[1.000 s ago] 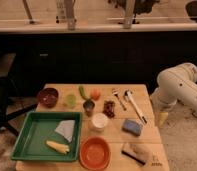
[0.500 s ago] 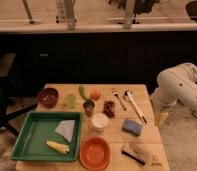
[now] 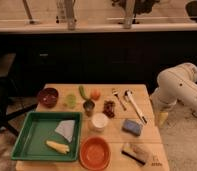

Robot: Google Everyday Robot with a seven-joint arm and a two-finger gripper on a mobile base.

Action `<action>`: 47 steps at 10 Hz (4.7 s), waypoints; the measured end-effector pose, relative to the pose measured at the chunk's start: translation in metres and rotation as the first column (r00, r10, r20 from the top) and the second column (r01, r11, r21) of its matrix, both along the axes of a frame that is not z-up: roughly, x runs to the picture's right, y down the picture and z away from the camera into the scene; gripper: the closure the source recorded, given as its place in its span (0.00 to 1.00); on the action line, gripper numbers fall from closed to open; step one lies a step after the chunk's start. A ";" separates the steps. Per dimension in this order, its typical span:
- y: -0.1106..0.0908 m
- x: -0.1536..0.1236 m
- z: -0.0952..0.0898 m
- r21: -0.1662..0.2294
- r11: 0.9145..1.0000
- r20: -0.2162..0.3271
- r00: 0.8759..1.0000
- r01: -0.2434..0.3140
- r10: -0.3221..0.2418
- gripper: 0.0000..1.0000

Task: Place grapes in purple bowl

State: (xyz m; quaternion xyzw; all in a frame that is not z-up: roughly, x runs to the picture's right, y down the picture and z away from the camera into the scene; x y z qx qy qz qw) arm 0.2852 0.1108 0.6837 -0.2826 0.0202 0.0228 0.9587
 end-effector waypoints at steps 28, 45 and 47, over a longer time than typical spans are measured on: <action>-0.019 -0.053 0.046 0.104 0.788 -0.094 0.782 -0.607 0.616 0.20; -0.012 -0.132 0.108 0.221 0.651 -0.049 0.659 -0.726 0.751 0.20; -0.005 -0.143 0.129 0.185 0.664 -0.044 0.669 -0.724 0.742 0.20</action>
